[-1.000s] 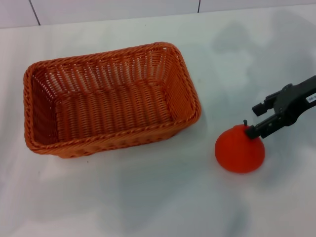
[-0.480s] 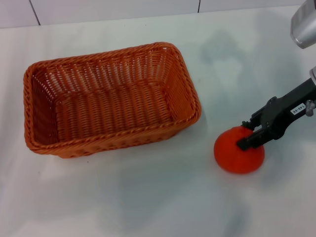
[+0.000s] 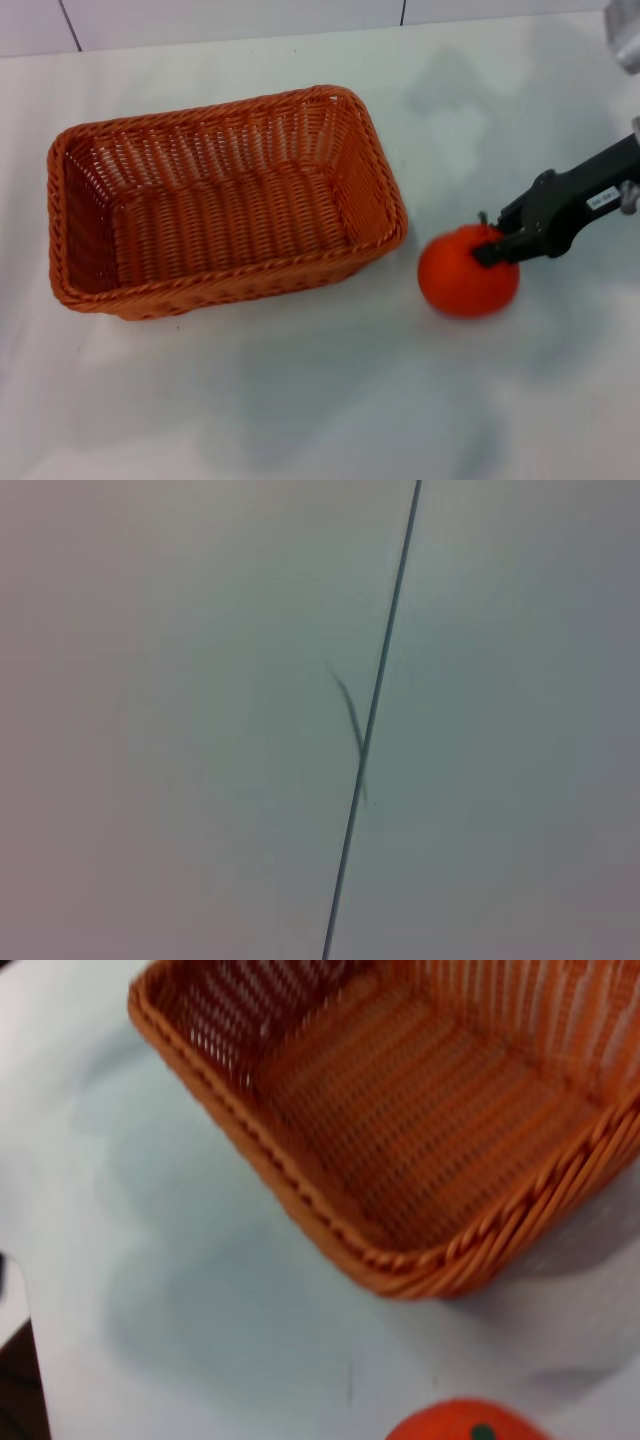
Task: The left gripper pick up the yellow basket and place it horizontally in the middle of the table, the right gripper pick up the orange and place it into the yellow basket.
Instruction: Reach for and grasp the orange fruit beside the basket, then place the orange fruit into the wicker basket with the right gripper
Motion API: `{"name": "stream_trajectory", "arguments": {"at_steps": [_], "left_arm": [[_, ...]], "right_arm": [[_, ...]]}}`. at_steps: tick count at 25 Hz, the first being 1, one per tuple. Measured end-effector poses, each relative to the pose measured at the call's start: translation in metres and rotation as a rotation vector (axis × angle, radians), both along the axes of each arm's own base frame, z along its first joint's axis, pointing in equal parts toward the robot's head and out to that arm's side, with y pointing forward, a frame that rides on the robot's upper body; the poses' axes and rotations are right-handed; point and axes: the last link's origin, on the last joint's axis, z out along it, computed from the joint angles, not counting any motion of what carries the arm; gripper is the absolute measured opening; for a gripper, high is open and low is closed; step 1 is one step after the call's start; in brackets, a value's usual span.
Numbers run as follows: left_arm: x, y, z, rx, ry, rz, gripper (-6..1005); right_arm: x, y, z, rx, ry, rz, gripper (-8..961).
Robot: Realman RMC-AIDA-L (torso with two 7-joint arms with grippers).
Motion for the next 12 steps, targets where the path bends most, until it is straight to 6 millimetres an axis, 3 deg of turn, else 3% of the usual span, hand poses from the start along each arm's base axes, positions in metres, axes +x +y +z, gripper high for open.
{"name": "stream_trajectory", "arguments": {"at_steps": [2,12], "left_arm": [[0.000,0.000,0.000,0.003,-0.001,0.003,567],[-0.003,-0.002,0.002,0.006,-0.014,0.011,567]], "right_arm": [[0.000,0.001,0.006,0.017,0.020,0.003,304],[0.008,0.021,0.053,0.276,0.174,-0.039,169]]}}
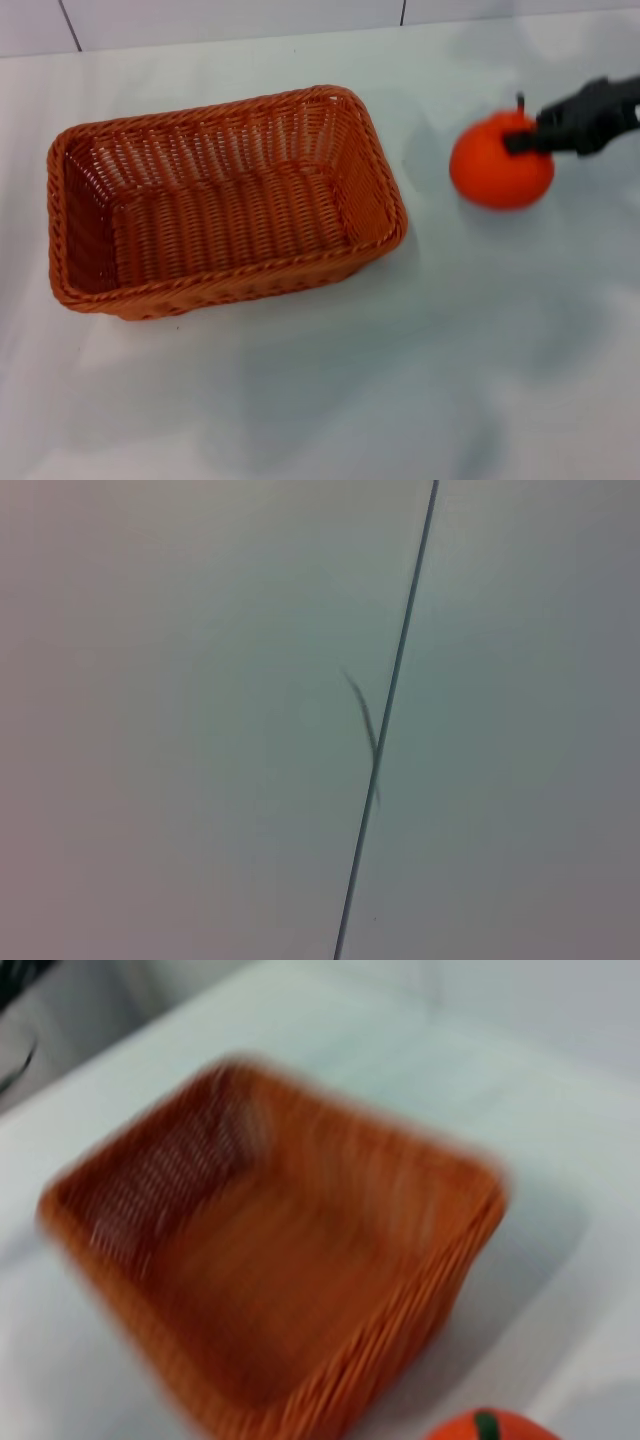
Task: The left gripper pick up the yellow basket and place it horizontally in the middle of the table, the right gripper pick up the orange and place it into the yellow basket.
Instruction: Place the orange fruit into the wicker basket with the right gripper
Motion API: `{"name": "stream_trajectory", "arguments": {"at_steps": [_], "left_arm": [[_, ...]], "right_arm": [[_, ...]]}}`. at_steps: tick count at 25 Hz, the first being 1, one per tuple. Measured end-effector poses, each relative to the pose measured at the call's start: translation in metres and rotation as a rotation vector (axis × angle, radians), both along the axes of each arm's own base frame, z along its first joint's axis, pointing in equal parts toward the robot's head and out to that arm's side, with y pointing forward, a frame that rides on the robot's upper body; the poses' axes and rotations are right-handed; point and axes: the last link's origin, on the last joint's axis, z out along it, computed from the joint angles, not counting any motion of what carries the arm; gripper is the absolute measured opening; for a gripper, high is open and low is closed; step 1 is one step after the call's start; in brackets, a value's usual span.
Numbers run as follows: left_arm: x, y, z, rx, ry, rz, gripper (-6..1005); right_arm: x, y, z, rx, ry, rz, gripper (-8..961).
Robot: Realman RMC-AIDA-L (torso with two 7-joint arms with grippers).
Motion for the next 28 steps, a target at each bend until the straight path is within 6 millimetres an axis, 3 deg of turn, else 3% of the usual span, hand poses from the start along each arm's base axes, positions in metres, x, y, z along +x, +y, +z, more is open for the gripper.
{"name": "stream_trajectory", "arguments": {"at_steps": [4,8,12,13,14,19,25,27,28], "left_arm": [[0.000,0.000,-0.002,-0.004,-0.007,0.001,567],[0.001,0.000,-0.005,-0.012,-0.020,0.002,567],[0.002,0.000,-0.007,-0.015,-0.027,0.002,567],[0.002,0.000,-0.008,-0.017,-0.031,0.003,567],[0.002,-0.001,-0.010,-0.021,-0.037,0.004,567],[0.001,-0.002,-0.011,-0.025,-0.044,0.009,567],[0.000,-0.003,-0.012,-0.025,-0.046,0.011,567],[0.000,-0.003,-0.012,-0.026,-0.046,0.011,567],[0.000,-0.003,-0.012,-0.026,-0.047,0.011,567]], "right_arm": [[-0.021,0.010,0.007,0.150,0.220,0.072,140],[-0.054,0.010,-0.008,0.221,0.437,0.188,123],[-0.089,0.010,-0.045,0.208,0.576,0.270,106],[-0.098,0.011,-0.067,0.173,0.608,0.282,102],[-0.098,0.011,-0.067,0.173,0.608,0.282,96],[-0.103,0.014,-0.116,0.127,0.577,0.244,68],[-0.100,0.009,-0.125,0.112,0.568,0.258,180],[-0.097,0.007,-0.124,0.116,0.575,0.254,398],[-0.095,0.006,-0.123,0.122,0.581,0.249,435]]}}
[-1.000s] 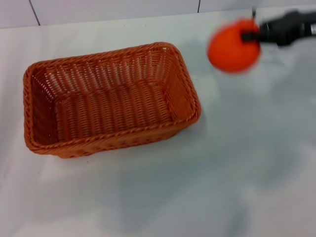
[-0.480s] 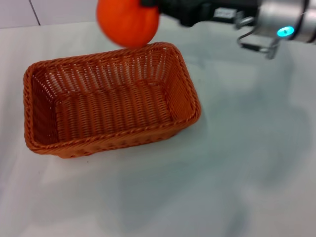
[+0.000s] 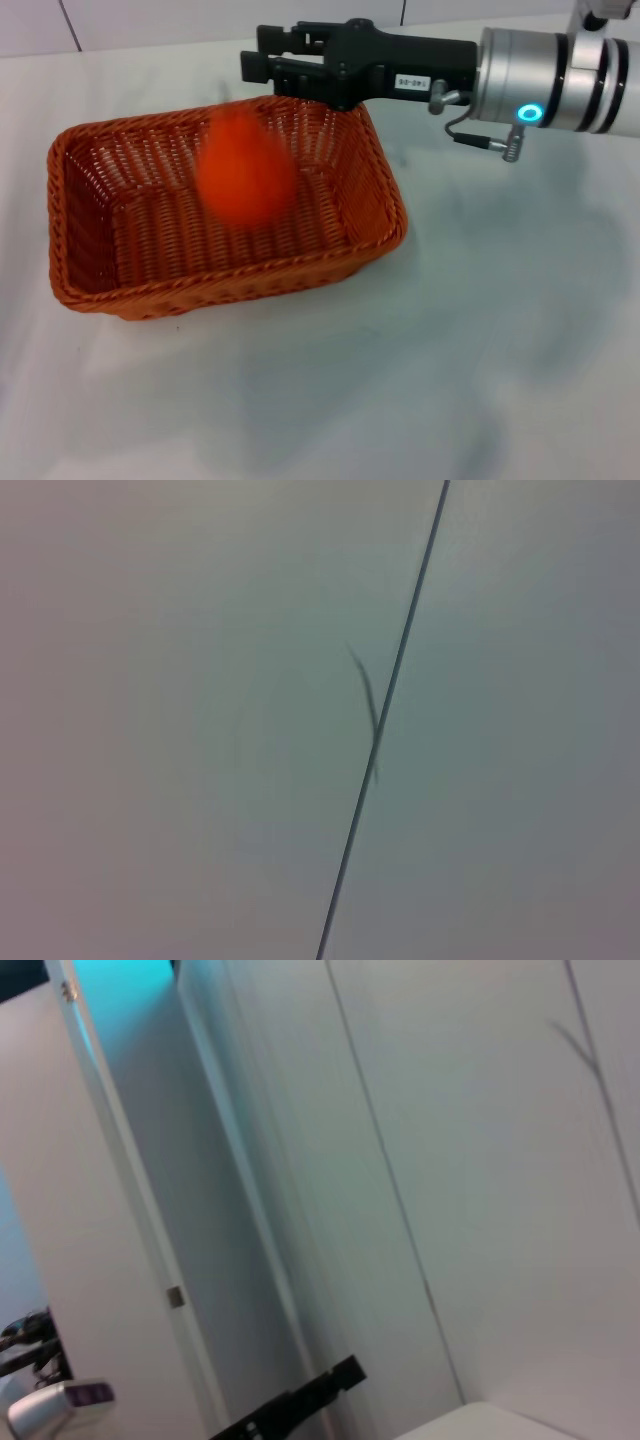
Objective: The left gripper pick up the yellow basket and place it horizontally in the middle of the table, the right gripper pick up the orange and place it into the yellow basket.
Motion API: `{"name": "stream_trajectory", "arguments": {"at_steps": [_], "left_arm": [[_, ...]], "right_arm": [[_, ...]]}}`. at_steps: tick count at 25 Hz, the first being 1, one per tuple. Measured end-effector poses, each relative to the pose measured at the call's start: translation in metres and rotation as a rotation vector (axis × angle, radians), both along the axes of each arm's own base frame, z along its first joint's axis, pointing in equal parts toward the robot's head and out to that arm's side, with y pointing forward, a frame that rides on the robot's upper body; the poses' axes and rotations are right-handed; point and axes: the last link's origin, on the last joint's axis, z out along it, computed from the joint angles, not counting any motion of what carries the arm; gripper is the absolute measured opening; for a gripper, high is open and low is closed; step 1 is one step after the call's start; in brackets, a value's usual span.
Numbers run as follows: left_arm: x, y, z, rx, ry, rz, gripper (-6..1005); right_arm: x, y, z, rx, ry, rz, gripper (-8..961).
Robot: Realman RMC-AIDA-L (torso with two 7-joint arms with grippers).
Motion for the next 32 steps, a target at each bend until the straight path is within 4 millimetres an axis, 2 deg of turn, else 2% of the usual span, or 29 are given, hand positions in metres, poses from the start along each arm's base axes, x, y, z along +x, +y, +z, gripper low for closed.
{"name": "stream_trajectory", "arguments": {"at_steps": [5,12,16,21,22,23,27,32], "left_arm": [[0.001,0.000,-0.003,-0.006,-0.011,-0.001,567],[0.000,-0.002,-0.002,0.006,-0.021,0.003,567],[-0.002,-0.006,0.002,0.037,-0.035,0.007,567],[-0.007,-0.015,0.009,0.084,-0.043,0.013,567],[-0.008,-0.016,0.010,0.089,-0.045,0.015,567],[-0.009,-0.018,0.011,0.094,-0.046,0.018,567],[-0.012,-0.021,0.011,0.103,-0.051,0.031,567],[-0.012,-0.024,0.007,0.099,-0.067,0.035,567]], "right_arm": [[0.014,-0.003,0.009,0.051,0.033,-0.026,618],[0.038,-0.012,0.027,0.217,0.117,-0.050,766],[0.065,-0.023,0.038,0.412,0.179,-0.112,850],[0.112,-0.038,0.055,0.744,0.217,-0.288,949],[0.130,-0.043,0.059,0.866,0.197,-0.374,949],[0.130,-0.043,0.059,0.866,0.197,-0.374,949],[0.161,-0.051,0.065,1.012,0.136,-0.540,949],[0.176,-0.055,0.068,1.045,0.110,-0.620,949]]}}
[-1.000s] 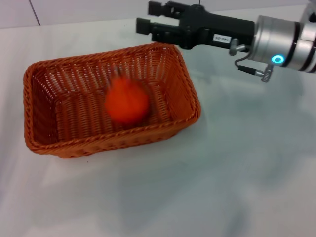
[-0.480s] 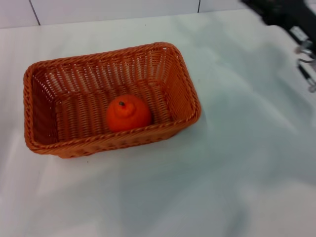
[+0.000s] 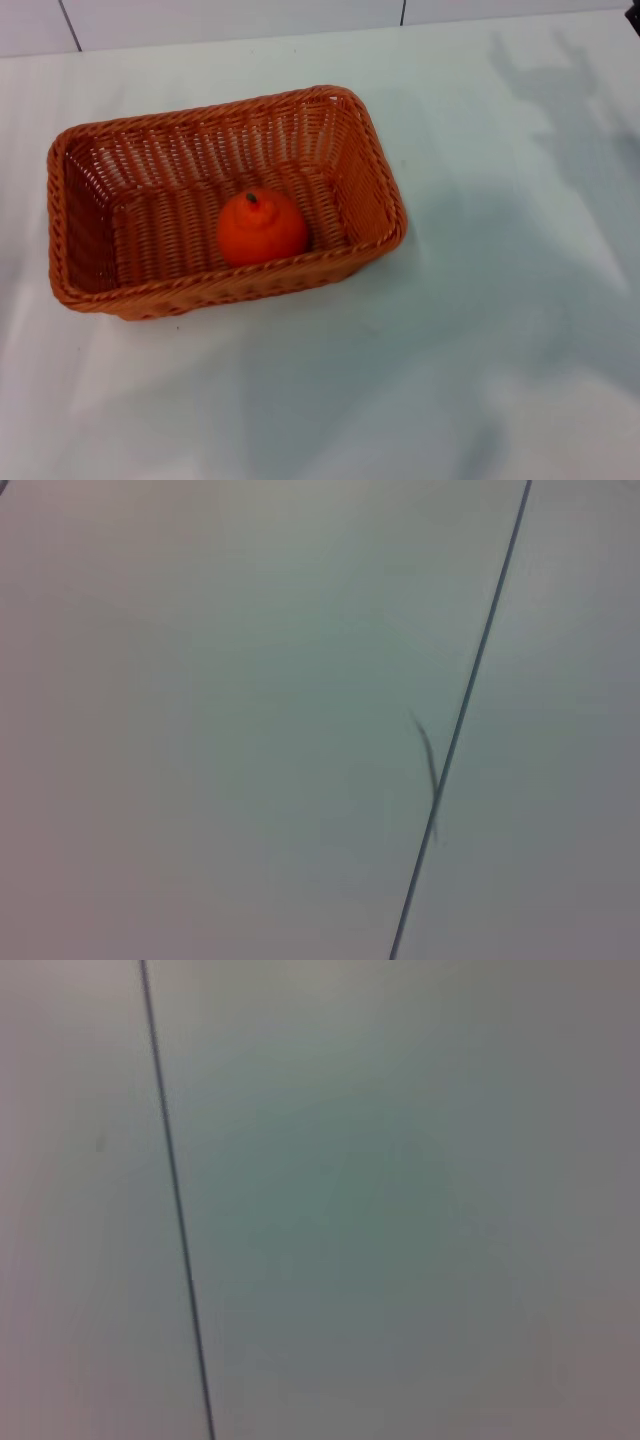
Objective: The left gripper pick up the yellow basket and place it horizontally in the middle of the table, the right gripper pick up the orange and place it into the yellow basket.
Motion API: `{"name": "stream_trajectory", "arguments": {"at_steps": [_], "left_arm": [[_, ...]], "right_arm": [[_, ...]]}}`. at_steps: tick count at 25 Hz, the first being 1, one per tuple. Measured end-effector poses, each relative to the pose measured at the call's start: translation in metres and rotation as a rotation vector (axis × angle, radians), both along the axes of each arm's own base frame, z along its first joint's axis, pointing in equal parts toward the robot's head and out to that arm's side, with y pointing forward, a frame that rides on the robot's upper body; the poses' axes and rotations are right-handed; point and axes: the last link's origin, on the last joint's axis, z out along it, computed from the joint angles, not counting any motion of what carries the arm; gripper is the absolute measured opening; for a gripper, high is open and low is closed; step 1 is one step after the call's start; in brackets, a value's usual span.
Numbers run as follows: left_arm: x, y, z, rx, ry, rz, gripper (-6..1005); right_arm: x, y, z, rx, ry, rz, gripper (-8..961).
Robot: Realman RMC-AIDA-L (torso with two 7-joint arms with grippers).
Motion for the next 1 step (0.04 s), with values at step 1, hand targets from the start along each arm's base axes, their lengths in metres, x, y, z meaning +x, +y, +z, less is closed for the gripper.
{"name": "stream_trajectory", "arguments": {"at_steps": [1], "left_arm": [[0.0004,-0.0003,-0.0011,-0.001,-0.003,-0.001,567]], "right_arm": [[0.0011,-0.0005,0.0003,0.002,0.001,-0.006,949]]}}
